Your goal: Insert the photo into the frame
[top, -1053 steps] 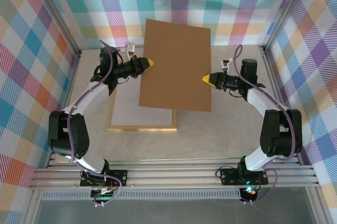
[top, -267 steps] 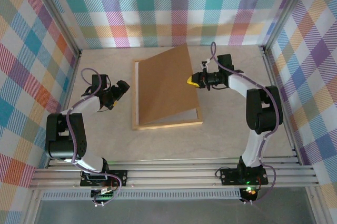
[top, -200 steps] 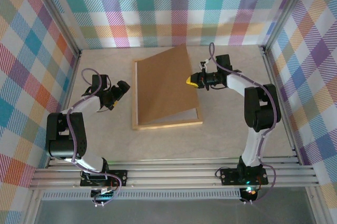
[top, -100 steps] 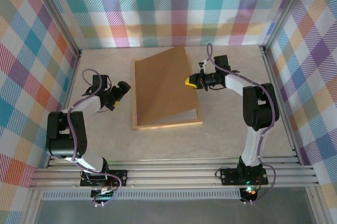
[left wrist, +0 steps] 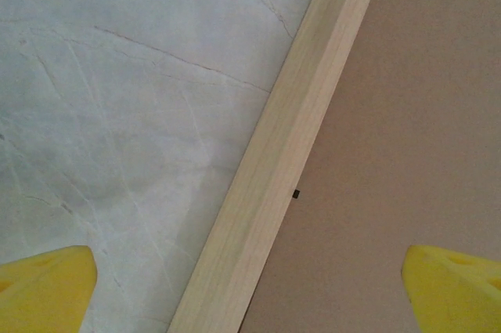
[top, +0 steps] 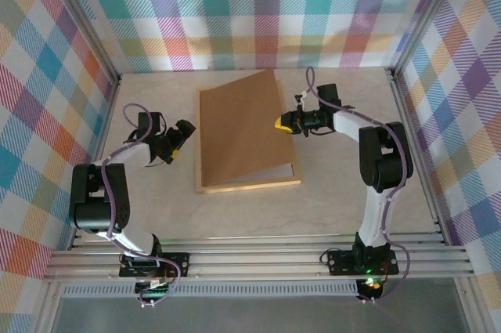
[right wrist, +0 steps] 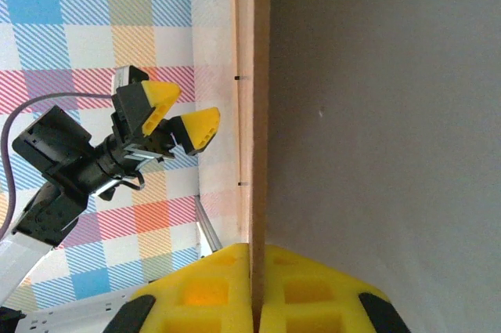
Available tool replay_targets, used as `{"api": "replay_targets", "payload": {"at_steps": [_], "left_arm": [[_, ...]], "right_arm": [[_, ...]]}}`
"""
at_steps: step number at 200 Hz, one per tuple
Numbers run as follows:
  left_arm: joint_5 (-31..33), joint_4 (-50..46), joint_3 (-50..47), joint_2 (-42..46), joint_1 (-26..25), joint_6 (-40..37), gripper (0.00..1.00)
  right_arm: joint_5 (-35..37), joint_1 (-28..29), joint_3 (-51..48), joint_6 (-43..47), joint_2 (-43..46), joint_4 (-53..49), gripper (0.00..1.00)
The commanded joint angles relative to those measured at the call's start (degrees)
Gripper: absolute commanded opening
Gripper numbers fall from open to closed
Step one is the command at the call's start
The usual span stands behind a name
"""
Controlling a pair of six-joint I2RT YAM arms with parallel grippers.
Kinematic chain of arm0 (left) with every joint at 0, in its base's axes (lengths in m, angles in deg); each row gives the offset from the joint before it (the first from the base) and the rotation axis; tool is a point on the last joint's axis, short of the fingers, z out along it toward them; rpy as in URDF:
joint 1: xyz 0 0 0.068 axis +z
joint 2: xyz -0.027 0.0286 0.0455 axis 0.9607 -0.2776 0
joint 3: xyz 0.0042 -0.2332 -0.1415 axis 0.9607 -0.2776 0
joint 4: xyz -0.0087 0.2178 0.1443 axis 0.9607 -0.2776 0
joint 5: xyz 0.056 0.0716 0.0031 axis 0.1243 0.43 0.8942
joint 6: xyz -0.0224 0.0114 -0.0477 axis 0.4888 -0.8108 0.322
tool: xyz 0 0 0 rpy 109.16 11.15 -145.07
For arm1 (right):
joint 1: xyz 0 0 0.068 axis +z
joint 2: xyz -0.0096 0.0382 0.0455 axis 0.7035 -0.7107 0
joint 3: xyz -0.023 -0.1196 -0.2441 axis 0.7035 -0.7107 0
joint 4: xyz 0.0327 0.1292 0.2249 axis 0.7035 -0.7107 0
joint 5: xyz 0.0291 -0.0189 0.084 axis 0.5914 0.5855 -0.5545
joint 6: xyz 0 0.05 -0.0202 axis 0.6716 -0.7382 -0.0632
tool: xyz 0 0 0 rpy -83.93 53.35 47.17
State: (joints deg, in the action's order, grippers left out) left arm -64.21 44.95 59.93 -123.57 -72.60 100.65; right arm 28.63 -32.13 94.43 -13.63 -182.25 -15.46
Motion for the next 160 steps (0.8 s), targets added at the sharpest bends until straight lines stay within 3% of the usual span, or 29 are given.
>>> {"api": "replay_targets", "payload": {"at_steps": [1,76,160], "left_arm": [[-1.9,2.7,-1.9,-0.5,-0.2,2.2,1.0],[-1.7,5.8,-3.5,-2.3,-4.1,4.3,1.0],[-1.6,5.5,-2.9,-2.7,-5.0,4.2,1.0]], "right_arm": [[0.1,0.9,-1.7,1.5,-1.1,2.0,0.0],[3.6,1.0,-7.9,-1.4,-0.1,11.3,0.02],[4.9,1.0,-2.8,4.8,0.3,5.6,0.0]]}}
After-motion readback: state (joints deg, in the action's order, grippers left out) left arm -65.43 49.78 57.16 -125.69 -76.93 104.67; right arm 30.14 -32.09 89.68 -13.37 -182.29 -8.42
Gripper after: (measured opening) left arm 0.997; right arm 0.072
